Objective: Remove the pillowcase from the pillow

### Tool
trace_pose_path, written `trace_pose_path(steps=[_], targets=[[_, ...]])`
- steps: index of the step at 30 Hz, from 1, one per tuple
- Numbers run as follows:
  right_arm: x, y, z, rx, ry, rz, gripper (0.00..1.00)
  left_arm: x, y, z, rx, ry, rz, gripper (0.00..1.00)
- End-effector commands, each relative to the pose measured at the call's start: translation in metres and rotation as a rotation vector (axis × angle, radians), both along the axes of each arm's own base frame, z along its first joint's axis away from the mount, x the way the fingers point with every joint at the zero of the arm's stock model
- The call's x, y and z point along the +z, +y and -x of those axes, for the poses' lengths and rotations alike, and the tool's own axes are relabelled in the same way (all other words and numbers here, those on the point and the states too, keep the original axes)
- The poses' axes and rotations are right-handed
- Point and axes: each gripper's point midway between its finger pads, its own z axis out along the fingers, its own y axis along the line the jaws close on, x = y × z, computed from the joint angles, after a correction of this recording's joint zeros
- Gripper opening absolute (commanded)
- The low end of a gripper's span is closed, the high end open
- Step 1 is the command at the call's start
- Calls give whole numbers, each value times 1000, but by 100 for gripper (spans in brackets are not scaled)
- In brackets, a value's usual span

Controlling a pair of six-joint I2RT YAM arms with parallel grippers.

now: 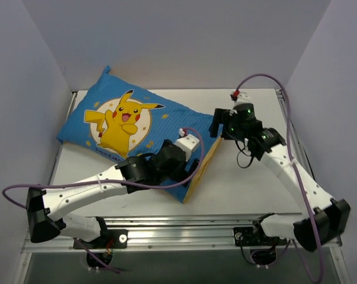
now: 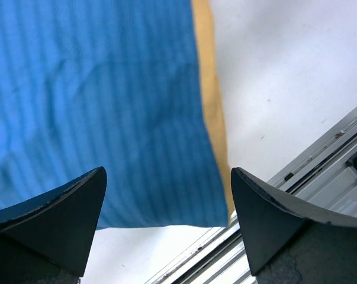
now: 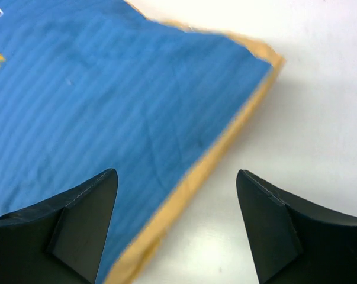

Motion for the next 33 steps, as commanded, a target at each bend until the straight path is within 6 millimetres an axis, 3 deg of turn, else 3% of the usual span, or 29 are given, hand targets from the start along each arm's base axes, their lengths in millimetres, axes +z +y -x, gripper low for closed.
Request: trace_pose_path(steps=[1,3,4,6,7,8,9,10,20,26,31,33], targets=[[-28,-29,37,-132,59,-57,77,2,-18,1,23,-123,-122,94],[-30,-30,52,-160,50,-145,77,4,-34,5,22,-163,-143,94],[-52,-33,63,-173,91,-149,77,-11,-42,5,14,-154,-191,91],[-55,-36,71,-216,91,-213,77,-10,-57,6,11,-154,-195,88],[-66,-39,77,-229,108,-218,77,-15,-60,7,10,-151,-212,87],[-66,-39,79,-236,102,-232,77,-27,-64,5,21,-145,-242,85],[-63,-41,81,-246,86,-255,77,-27,-67,4,28,-152,-250,85],[-68,-42,84,-251,91,-258,77,-38,-68,4,28,-150,-293,84],[-77,-59,101,-267,114,-215,77,-76,-47,-3,163,-155,-442,73],[-77,-45,108,-172,132,-243,79,-88,-36,-1,191,-149,-461,52],[-87,-39,115,-117,167,-236,79,-78,-38,0,190,-146,-418,22],[-90,-35,118,-89,180,-248,79,-71,-41,0,176,-143,-403,19]])
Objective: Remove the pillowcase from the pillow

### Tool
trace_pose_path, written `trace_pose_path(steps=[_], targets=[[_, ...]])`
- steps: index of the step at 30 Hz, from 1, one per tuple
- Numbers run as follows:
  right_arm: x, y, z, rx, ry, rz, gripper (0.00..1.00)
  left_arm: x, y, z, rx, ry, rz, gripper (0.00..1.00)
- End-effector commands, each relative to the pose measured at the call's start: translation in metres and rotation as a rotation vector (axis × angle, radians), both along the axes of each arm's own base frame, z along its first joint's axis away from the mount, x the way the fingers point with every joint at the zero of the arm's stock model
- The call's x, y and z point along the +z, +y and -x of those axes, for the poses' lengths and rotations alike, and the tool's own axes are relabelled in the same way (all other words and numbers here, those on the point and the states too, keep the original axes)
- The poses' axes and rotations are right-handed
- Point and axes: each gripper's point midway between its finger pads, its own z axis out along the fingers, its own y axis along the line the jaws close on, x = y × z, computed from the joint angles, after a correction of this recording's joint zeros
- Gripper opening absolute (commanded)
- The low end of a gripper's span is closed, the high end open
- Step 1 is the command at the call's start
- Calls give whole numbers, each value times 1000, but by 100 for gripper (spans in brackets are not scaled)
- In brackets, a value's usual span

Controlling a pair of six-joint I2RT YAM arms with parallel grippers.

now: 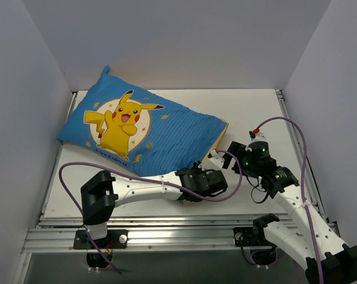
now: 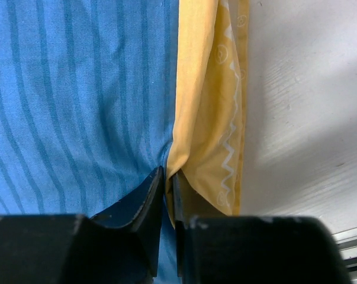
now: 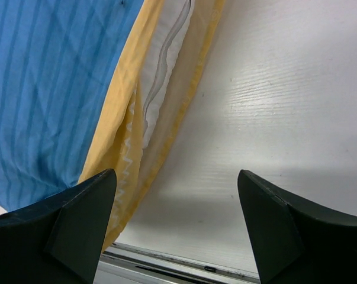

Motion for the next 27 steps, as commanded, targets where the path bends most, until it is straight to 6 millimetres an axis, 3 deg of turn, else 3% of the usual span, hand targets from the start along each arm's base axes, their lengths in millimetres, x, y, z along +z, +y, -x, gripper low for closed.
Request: trace_pose_path(steps=[1,8,12,18,27], targets=[[-10,10,8,78,15,-22,79,24,2,1,-3,-8,47,18],[-32,15,13,97,60,-41,76,77,-1,-4,-34,-20,142,13],[-47,25,15,120,84,-94,71,86,4,-11,-16,6,175,5],[-40,53,1,171,11,-240,66,103,6,-11,-16,14,222,2],[-41,95,0,267,-27,-280,69,122,11,-13,5,25,310,2]])
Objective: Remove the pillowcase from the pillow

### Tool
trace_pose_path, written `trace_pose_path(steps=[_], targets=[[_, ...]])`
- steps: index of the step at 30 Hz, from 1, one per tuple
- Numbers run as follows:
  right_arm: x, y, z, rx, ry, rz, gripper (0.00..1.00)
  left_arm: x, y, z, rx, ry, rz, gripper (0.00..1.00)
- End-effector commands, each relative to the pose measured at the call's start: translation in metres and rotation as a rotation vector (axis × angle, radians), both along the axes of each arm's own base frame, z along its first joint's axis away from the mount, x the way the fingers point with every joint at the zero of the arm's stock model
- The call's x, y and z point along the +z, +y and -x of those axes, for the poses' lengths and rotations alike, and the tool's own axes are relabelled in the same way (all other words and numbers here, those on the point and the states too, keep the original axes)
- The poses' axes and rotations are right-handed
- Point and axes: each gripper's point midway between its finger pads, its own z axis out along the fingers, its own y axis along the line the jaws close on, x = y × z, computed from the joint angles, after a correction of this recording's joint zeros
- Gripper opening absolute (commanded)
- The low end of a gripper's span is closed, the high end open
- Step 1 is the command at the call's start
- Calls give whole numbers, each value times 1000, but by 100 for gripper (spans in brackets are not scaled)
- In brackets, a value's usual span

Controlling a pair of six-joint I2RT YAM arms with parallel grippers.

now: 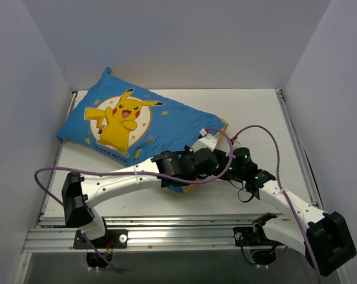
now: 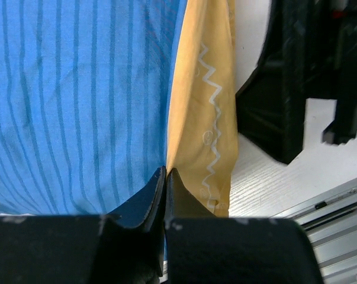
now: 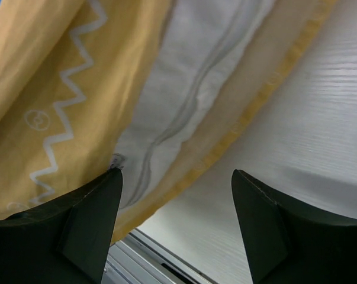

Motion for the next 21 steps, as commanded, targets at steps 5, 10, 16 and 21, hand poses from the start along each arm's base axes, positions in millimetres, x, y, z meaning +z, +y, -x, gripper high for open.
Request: trace_pose_path(steps=[5,10,16,21], targets=[[45,39,-13,50,-141,-122,73,39,3,-6,36,-24,120,2],[70,39,-18,39,-182,-128,80,41,6,-7,46,-25,126,2],[57,41,-19,37,-154,-134,88,43,2,-7,45,-16,146,2],[33,39,-11,32,-103,-125,87,42,5,-9,55,-17,144,2]])
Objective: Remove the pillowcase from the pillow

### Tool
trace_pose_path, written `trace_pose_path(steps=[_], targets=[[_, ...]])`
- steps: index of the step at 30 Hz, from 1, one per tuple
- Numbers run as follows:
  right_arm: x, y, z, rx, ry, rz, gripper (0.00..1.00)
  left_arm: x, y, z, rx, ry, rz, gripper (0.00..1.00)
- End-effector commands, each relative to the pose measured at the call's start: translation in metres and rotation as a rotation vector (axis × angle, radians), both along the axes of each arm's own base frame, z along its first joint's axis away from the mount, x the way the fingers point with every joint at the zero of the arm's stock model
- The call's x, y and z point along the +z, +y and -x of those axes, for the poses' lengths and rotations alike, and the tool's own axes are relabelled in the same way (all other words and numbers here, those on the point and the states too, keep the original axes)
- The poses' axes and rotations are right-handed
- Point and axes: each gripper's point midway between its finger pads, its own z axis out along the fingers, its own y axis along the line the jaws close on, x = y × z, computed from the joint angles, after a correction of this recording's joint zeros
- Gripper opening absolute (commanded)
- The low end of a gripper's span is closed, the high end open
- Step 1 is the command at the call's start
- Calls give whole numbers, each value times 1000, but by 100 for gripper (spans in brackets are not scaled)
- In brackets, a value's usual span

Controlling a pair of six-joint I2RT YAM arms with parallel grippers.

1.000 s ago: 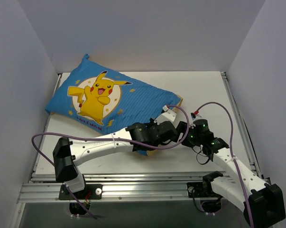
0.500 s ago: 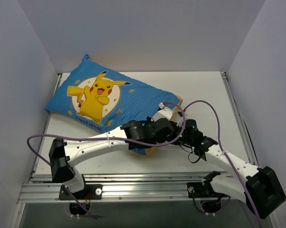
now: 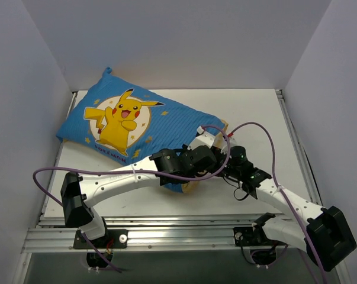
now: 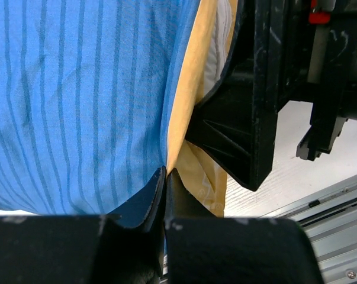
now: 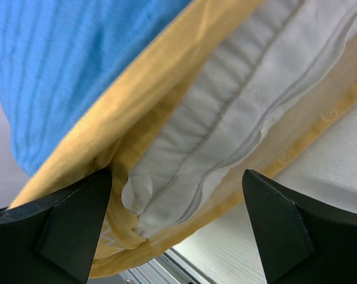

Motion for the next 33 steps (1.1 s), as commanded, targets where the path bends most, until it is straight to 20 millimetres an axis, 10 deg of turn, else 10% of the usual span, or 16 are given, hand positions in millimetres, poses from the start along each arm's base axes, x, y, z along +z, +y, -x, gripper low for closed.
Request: trace_pose_path(steps=[1,19,33], targets=[[2,1,2,-8,-24,-26,87,39,3,-8,36,-48,110,2],[-22,-20,16,-63,36,41,79,90,7,-10,56,-79,245,2],[53,5,-3,9,-100,-51,81,71,6,-8,54,-50,231,2]])
